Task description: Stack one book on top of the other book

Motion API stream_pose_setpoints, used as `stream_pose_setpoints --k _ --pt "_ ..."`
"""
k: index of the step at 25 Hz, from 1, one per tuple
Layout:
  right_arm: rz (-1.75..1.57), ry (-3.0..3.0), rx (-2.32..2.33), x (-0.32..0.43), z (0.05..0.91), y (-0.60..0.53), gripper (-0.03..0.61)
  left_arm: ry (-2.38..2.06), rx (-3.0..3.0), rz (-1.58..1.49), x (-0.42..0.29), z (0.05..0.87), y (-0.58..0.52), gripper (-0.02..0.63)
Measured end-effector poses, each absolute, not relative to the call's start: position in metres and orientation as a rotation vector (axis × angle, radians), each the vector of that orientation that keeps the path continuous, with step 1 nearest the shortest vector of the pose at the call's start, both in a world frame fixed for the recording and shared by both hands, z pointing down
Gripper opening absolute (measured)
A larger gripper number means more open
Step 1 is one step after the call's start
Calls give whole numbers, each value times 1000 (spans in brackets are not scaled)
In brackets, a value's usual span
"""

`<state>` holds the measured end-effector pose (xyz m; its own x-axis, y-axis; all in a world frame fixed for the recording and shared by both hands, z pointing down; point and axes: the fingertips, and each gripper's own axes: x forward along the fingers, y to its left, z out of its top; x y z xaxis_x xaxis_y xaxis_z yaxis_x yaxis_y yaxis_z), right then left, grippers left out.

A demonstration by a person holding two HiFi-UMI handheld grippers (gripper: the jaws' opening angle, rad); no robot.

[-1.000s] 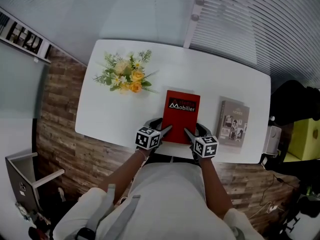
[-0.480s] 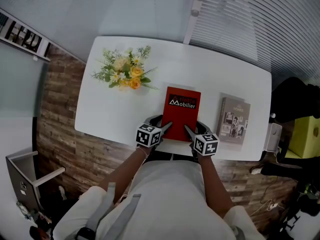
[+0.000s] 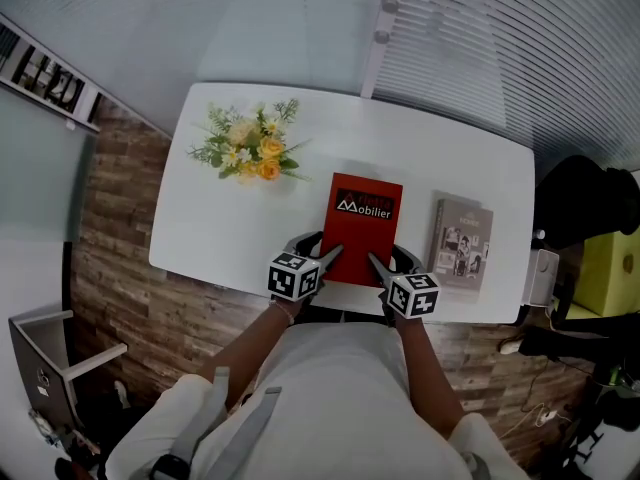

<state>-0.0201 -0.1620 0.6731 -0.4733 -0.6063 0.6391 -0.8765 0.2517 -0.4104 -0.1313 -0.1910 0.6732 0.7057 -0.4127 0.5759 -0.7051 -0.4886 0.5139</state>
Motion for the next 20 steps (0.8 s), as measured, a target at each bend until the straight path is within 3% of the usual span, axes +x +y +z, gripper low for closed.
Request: stream_pose_setpoints --k 20 --pt "920 -2244 1382 -27 602 -158 252 -938 2158 365 -140 608 -185 244"
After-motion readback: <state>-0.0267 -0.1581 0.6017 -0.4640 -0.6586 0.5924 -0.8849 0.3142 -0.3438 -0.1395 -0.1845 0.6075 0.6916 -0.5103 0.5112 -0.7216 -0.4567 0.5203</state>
